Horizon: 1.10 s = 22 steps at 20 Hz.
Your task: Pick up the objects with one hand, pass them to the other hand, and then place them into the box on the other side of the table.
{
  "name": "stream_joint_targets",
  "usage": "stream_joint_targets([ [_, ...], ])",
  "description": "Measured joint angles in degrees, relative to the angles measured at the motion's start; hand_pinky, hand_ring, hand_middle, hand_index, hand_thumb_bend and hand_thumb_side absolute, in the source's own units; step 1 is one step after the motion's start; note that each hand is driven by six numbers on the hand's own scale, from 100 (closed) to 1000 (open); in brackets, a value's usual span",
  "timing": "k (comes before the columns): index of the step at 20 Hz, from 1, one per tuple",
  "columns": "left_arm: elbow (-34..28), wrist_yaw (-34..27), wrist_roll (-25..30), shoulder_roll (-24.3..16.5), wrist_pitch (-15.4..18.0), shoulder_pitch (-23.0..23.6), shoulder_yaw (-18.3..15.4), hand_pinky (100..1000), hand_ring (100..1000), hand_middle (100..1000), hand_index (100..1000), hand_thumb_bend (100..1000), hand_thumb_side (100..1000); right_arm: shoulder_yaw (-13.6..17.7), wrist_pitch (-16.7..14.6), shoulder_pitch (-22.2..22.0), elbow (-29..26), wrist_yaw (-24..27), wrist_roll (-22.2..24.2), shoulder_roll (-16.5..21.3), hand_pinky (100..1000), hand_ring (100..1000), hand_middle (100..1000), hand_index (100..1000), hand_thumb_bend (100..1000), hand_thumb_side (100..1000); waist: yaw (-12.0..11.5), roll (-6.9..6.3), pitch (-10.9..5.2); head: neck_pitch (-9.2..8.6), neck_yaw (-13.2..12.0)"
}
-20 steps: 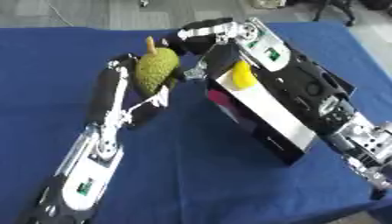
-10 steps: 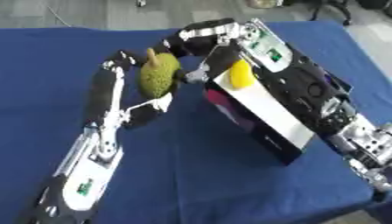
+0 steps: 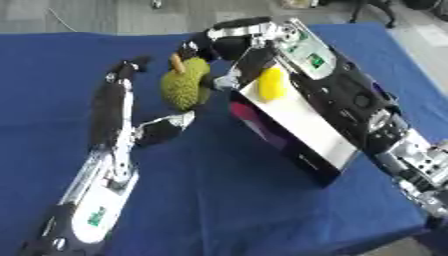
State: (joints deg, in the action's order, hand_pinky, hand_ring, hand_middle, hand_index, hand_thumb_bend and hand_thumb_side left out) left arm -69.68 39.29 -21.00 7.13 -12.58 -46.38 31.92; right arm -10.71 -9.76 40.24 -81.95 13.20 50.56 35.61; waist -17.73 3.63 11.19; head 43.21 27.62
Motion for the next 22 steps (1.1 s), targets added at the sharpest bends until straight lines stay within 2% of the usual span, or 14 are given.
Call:
stream_joint_targets([
  [6,0.0,-0.4,-0.3,0.0,0.1,0.1,0.0,794,775,667,845,803,545,0.4,-0.1,-0.3,0.0,0.3,-0.5,0.1,912,1000,812,727,100,125,0.0,0.0,0.0,0.0,0.3],
  [11,-0.2,-0.9,-0.9,-0.7,0.1,0.8,0.0,792,774,666,845,795,622,0.8,-0.6,-0.5,0.0,1.3,-0.9,1.0,913,1000,813,725,100,127,0.5,0.0,0.0,0.04,0.7],
  [19,-3.6,-2.7,-0.5,-4.8,-1.0,2.8,0.0,791,777,673,843,777,609,2.8,-0.9,-1.7,0.0,4.5,-3.7,4.0,914,1000,815,724,100,114,2.4,-0.05,-0.1,0.58,1.8],
  [22,-5.3,-3.5,0.1,-6.7,-2.0,3.6,0.0,791,776,674,835,769,612,3.9,-0.6,-2.8,0.1,5.8,-5.4,5.4,915,1000,814,723,100,107,3.4,-0.52,-0.64,0.64,2.6],
])
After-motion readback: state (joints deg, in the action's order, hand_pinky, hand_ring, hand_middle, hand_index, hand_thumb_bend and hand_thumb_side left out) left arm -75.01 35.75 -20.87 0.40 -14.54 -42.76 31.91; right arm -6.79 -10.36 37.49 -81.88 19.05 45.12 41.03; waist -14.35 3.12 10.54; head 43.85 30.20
